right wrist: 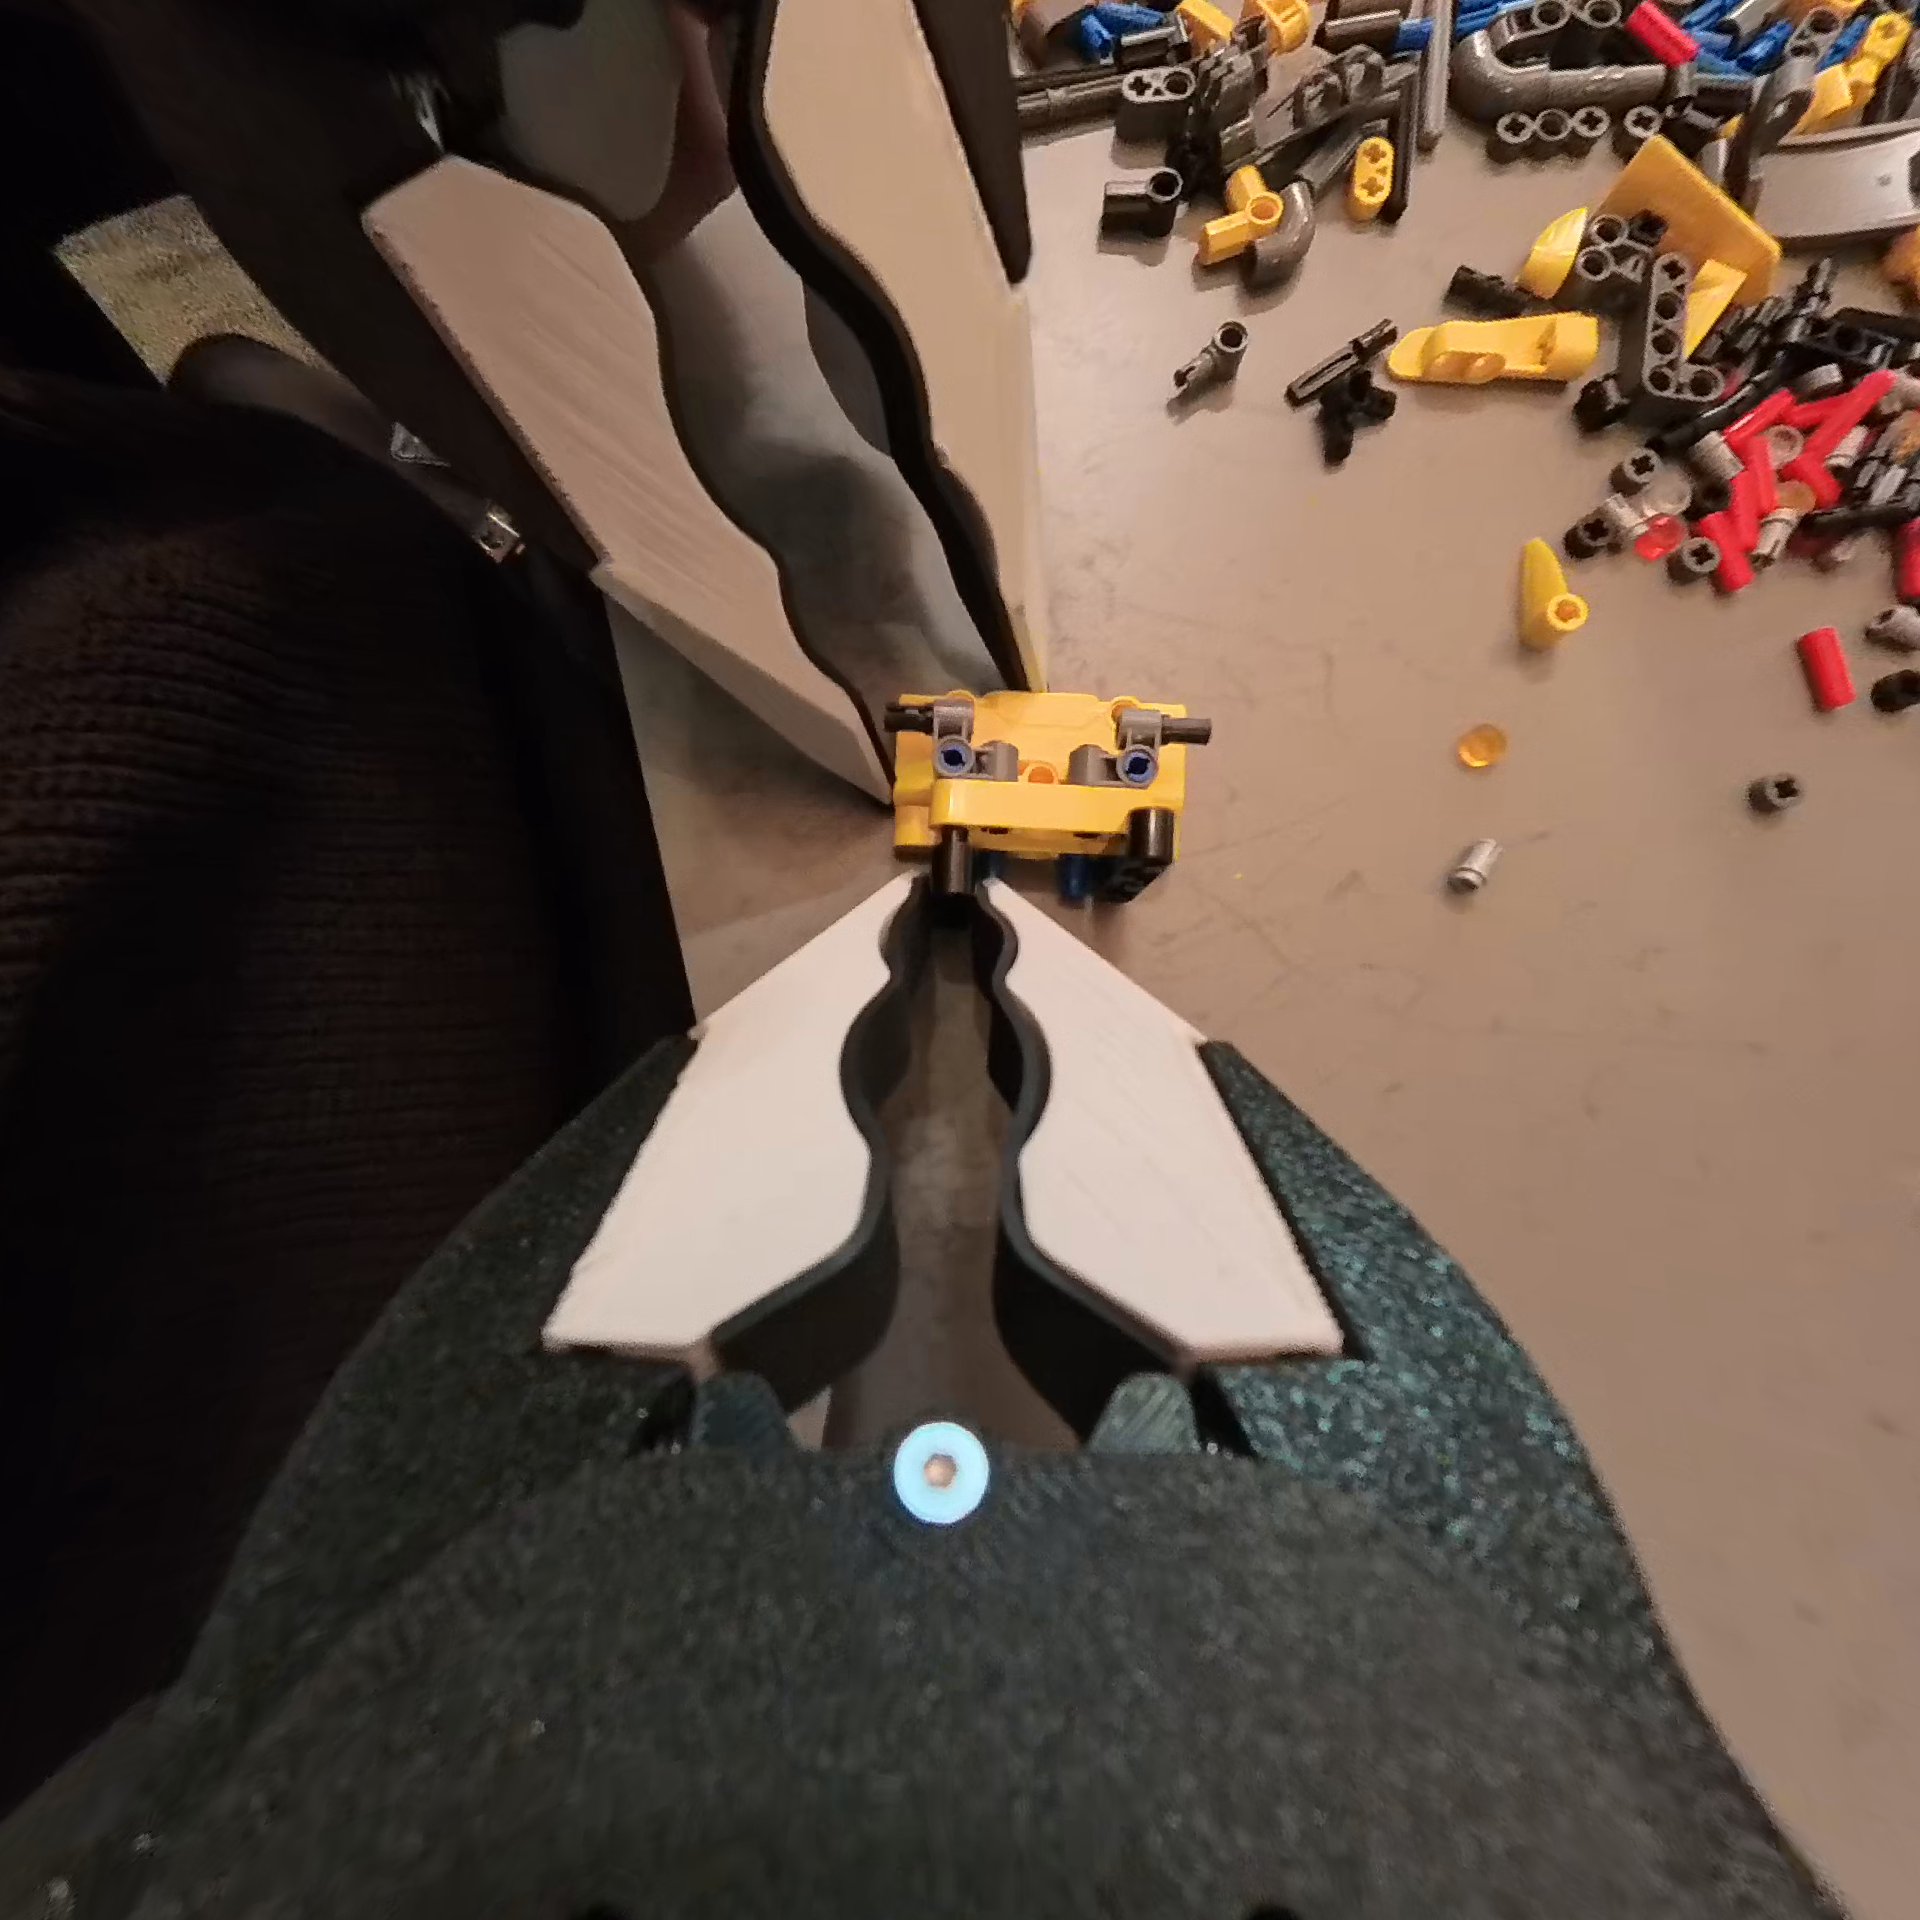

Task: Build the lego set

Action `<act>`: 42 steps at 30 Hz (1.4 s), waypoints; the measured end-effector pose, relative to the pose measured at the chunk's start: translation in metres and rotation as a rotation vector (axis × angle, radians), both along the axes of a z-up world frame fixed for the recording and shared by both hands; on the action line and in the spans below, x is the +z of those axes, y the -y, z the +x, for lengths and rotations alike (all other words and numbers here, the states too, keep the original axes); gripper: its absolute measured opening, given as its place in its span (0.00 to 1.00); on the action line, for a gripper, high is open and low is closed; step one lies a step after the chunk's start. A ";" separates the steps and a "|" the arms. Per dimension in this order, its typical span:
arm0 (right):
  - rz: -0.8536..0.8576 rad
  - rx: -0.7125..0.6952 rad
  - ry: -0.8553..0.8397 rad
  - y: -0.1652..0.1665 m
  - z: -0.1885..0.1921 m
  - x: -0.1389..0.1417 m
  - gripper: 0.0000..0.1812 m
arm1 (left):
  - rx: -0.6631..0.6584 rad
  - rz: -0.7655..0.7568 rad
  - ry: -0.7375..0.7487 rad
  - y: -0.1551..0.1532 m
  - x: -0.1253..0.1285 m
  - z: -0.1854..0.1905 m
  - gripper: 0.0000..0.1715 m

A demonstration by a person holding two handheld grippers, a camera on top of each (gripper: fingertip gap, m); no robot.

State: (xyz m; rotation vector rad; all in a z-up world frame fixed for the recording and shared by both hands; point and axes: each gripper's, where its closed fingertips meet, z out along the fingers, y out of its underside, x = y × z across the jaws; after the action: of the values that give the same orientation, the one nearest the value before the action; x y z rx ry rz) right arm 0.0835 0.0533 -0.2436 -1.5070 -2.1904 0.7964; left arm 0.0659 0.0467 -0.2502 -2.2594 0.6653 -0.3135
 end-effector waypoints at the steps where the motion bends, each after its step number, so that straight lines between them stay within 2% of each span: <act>1: -0.005 -0.004 -0.004 0.000 0.000 0.000 0.03 | 0.000 -0.001 0.001 0.000 0.000 0.000 0.17; 7: 0.050 0.035 -0.029 0.000 0.000 0.000 0.03 | 0.003 -0.004 0.006 0.000 0.000 0.000 0.17; 15: 0.007 -0.007 -0.002 0.000 0.000 0.000 0.03 | 0.011 0.011 -0.020 0.000 0.000 0.000 0.17; 33: 0.031 0.032 0.022 -0.001 -0.002 0.000 0.02 | 0.017 0.040 -0.057 -0.001 0.001 0.001 0.17; 42: 0.017 -0.020 -0.023 -0.001 -0.004 0.000 0.02 | 0.042 0.037 -0.053 -0.002 0.001 0.000 0.17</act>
State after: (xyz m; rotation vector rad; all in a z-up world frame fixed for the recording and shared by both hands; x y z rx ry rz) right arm 0.0795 0.0546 -0.2439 -1.5019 -2.1564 0.7825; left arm 0.0660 0.0483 -0.2497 -2.2498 0.6447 -0.2203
